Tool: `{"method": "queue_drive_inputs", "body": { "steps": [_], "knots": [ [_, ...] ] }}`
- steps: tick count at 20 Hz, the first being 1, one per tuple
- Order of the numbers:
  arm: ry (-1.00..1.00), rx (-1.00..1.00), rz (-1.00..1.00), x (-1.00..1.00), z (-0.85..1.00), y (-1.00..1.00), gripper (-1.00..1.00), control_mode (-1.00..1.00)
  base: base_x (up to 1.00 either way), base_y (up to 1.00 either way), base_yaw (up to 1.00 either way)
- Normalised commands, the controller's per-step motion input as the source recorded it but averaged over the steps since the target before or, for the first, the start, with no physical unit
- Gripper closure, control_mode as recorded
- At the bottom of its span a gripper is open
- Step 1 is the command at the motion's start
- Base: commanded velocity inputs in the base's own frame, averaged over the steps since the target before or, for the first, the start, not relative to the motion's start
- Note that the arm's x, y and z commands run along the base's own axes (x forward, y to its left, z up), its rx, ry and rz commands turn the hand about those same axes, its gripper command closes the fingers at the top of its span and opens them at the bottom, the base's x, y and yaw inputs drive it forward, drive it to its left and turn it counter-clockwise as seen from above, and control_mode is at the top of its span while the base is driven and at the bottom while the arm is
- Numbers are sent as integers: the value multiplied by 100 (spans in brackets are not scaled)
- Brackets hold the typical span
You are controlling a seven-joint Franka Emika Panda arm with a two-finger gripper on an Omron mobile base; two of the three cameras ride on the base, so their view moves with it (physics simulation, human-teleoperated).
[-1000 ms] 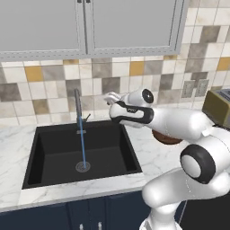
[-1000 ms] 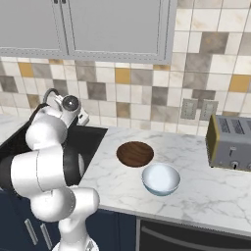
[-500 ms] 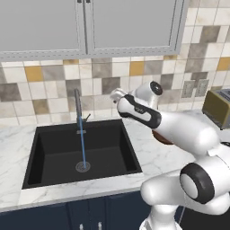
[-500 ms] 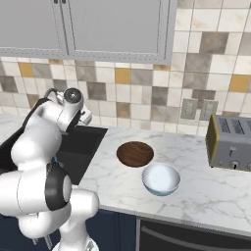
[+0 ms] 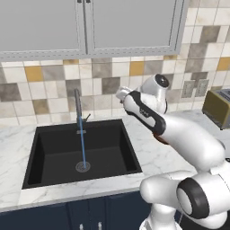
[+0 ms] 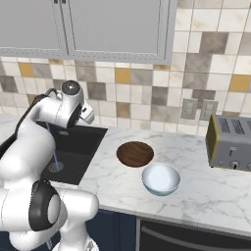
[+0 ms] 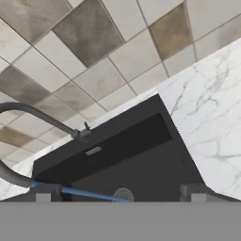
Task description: Rinse each bowl for a few seconds and place them down in the sink or on the counter.
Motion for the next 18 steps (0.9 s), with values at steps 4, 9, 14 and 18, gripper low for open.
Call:
{"method": "queue_drive_inputs", "body": {
  "steps": [4,9,14,18],
  "knots": [
    [8,-4,-5,-23,7,-28,-100,-100,0,0,0],
    [9,0,-8,-20,5,-28,-100,-100,0,0,0],
    [6,0,-12,-19,0,-24,-100,-100,0,0,0],
    [5,0,-14,-16,0,-20,-100,-100,0,0,0]
  ]
}}
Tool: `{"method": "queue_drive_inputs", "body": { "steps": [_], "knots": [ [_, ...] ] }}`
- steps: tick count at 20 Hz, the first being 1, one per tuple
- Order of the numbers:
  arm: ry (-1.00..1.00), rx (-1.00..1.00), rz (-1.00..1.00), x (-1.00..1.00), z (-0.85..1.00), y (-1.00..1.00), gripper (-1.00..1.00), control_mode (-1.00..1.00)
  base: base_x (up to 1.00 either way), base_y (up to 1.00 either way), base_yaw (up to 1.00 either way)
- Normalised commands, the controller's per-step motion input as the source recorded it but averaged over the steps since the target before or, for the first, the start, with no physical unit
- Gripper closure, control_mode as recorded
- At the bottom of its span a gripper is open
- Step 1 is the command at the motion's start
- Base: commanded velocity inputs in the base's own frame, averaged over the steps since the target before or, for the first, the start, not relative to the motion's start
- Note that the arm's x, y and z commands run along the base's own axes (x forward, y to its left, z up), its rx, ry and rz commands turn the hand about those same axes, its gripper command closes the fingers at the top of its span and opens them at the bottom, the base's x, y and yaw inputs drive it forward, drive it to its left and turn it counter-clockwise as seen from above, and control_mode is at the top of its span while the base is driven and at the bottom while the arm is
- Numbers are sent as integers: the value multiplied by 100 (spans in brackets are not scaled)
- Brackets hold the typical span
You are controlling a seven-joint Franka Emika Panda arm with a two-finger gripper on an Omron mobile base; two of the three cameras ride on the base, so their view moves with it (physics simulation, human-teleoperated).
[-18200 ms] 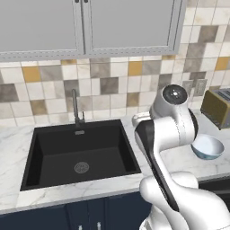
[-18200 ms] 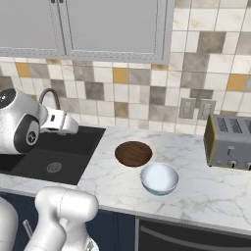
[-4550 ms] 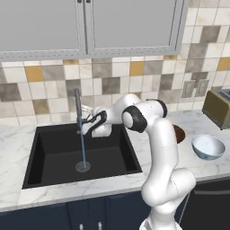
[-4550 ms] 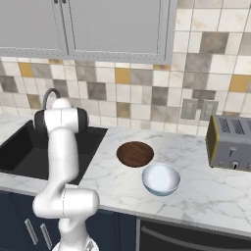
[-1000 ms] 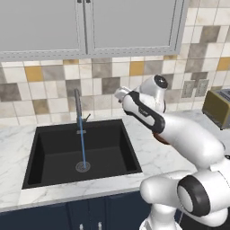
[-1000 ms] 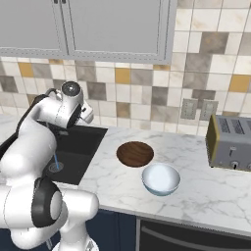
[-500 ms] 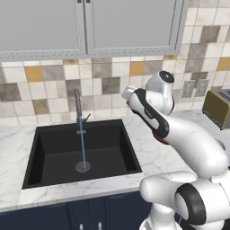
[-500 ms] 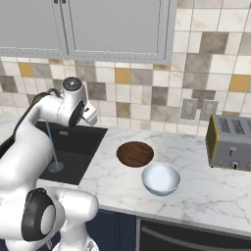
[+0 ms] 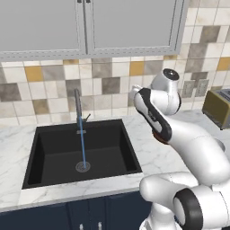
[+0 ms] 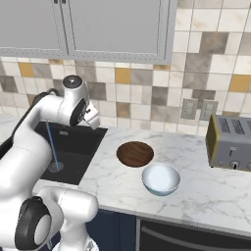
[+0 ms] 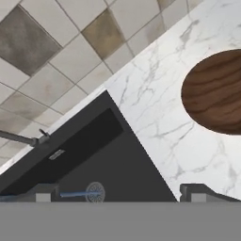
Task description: Rinse each bowl for a few seconds and place them down in the sink or on the counter.
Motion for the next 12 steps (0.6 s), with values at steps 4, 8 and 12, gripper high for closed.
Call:
{"method": "queue_drive_inputs", "body": {
  "steps": [4,8,12],
  "knots": [
    [1,0,-15,-17,0,-15,-100,-100,0,0,0],
    [-1,-1,-3,-12,0,-16,-100,-100,0,0,0],
    [2,-6,3,-12,-3,-24,-100,-100,0,0,0]
  ]
}}
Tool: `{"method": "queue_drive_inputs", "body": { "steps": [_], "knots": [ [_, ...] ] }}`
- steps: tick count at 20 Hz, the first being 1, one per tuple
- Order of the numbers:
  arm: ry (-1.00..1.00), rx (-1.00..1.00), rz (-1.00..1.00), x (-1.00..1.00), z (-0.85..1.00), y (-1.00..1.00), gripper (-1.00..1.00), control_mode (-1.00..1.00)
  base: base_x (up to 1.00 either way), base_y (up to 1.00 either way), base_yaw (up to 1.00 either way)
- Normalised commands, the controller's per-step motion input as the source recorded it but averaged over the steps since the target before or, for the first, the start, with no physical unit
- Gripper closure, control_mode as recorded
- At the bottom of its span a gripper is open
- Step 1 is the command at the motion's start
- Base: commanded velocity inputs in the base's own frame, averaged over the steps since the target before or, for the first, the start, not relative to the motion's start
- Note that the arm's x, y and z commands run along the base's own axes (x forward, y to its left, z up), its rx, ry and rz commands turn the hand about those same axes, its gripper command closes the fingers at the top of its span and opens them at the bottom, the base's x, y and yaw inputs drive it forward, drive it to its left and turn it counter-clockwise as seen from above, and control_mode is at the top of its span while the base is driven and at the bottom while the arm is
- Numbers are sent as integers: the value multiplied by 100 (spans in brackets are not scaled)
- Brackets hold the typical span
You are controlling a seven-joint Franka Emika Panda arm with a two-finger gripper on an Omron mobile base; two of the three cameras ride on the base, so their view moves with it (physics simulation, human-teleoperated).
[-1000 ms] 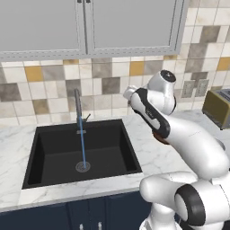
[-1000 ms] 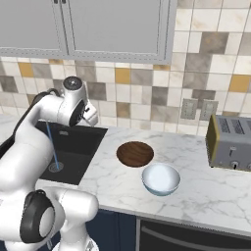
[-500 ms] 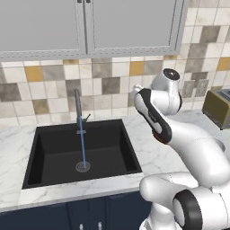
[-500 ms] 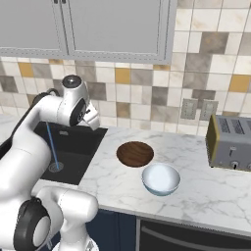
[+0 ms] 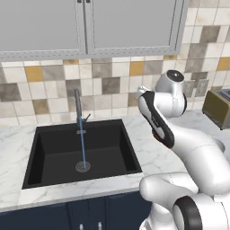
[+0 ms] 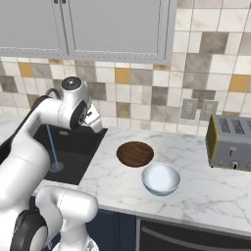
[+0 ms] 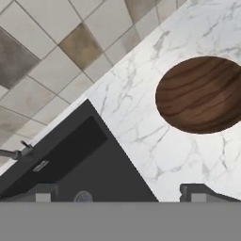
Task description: Rinse each bowl for a few seconds and place them down in the sink or on the counter.
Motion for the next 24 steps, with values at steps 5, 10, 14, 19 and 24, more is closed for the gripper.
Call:
{"method": "queue_drive_inputs", "body": {
  "steps": [5,10,14,19,24],
  "knots": [
    [6,-11,3,-9,-3,-20,-100,-100,0,0,0],
    [9,-11,3,-10,-2,-24,-100,-100,0,0,0],
    [10,-6,5,-9,-1,-27,-100,-100,0,0,0],
    [3,-3,8,-2,0,-17,-100,-100,0,0,0],
    [5,-7,2,-1,-1,-14,-100,-100,0,0,0]
  ]
}}
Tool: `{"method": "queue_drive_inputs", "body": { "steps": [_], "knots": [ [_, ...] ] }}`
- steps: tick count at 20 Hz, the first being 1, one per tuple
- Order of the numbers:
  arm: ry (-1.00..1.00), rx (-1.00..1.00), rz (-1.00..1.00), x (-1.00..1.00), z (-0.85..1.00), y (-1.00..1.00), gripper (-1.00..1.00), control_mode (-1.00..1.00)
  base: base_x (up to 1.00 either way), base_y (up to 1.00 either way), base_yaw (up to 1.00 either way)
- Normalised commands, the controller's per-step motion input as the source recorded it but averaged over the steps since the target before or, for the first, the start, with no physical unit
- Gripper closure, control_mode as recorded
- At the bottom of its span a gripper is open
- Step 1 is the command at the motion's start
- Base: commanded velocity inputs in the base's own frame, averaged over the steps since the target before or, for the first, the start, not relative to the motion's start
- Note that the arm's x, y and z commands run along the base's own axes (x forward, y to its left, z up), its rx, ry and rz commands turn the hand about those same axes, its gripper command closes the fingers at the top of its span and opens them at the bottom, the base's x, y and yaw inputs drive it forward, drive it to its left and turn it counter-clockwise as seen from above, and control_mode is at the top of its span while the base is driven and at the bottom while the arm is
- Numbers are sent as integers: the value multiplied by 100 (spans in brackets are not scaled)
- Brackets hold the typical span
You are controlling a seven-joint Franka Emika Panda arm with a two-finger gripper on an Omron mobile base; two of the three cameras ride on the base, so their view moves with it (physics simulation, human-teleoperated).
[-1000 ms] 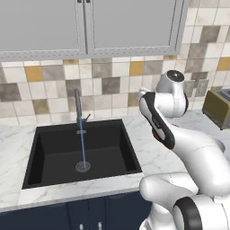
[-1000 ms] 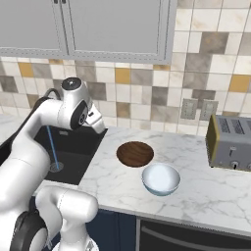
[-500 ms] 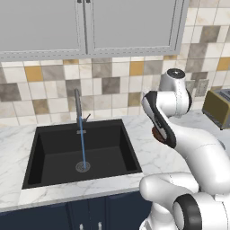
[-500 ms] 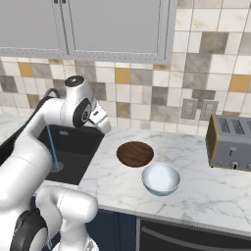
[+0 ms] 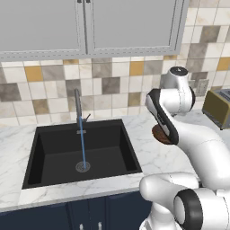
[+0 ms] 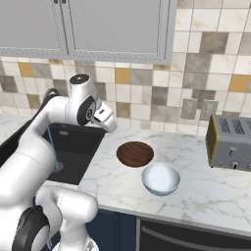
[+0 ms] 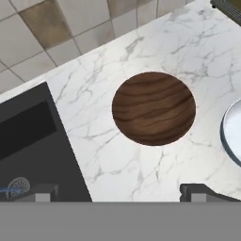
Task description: Rinse each bowl for a few seconds and place them down in the sink or on the counter.
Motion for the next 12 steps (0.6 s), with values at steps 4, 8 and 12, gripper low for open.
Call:
{"method": "queue_drive_inputs", "body": {
  "steps": [4,8,12],
  "knots": [
    [11,-14,1,-1,-10,-10,-100,-100,0,0,0],
    [13,-12,1,0,-15,-10,-100,-100,0,0,0],
    [12,-5,1,0,-22,-14,-100,-100,0,0,0]
  ]
}}
